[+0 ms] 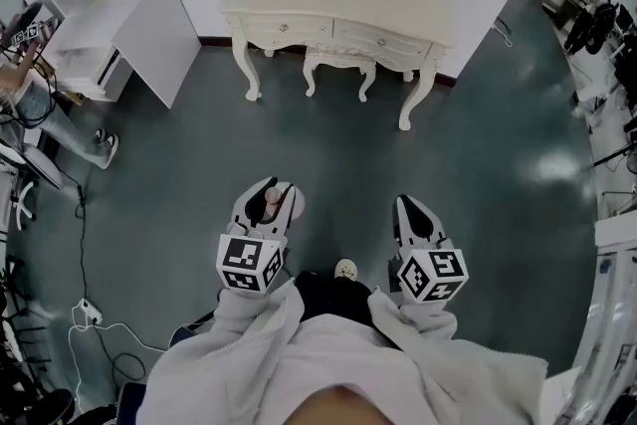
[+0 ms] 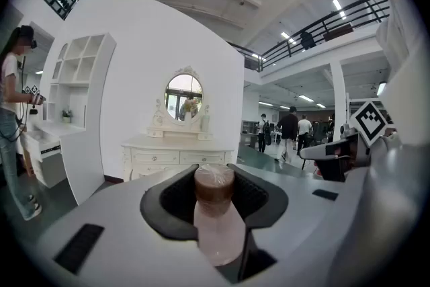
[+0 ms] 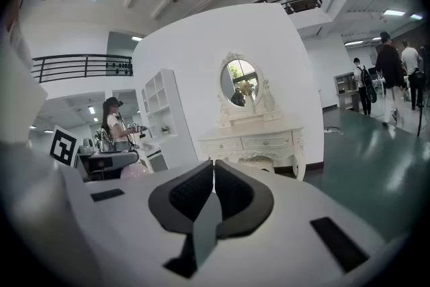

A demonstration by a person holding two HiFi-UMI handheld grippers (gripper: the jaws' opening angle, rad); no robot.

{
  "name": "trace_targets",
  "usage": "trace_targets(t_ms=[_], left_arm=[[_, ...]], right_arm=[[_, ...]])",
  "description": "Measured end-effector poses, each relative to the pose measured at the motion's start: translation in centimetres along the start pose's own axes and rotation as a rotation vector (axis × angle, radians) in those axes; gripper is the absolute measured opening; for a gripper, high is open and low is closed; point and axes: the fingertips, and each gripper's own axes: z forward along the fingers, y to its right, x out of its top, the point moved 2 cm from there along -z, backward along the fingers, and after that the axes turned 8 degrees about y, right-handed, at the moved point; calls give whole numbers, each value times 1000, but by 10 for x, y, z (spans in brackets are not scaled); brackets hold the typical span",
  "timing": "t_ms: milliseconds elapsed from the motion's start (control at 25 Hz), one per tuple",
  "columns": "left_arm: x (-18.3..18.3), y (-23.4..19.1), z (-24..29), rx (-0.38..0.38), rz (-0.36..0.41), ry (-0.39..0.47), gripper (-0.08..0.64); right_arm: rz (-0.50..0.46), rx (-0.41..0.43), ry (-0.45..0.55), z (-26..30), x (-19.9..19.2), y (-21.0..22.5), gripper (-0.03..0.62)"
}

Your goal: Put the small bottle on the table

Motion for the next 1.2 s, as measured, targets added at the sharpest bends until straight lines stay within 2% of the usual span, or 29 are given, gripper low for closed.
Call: trace_targets(t_ms=[200, 400, 640, 840, 1200], left_arm=[[2, -6, -20, -13, 0, 21, 140], [7, -7, -40, -56, 18, 46, 140], [-2, -13, -56, -65, 26, 43, 140], [-2, -17, -52, -54, 28, 52, 140], [9, -42, -2, -1, 30, 51, 140]], right_arm=[[0, -12, 51, -14, 3, -17, 38], [18, 24, 151, -26, 13, -42, 40], [41, -2, 123, -38, -10, -55, 40], [42, 6, 130, -31, -5, -50, 40], [94, 83, 91, 39, 4, -33, 40]])
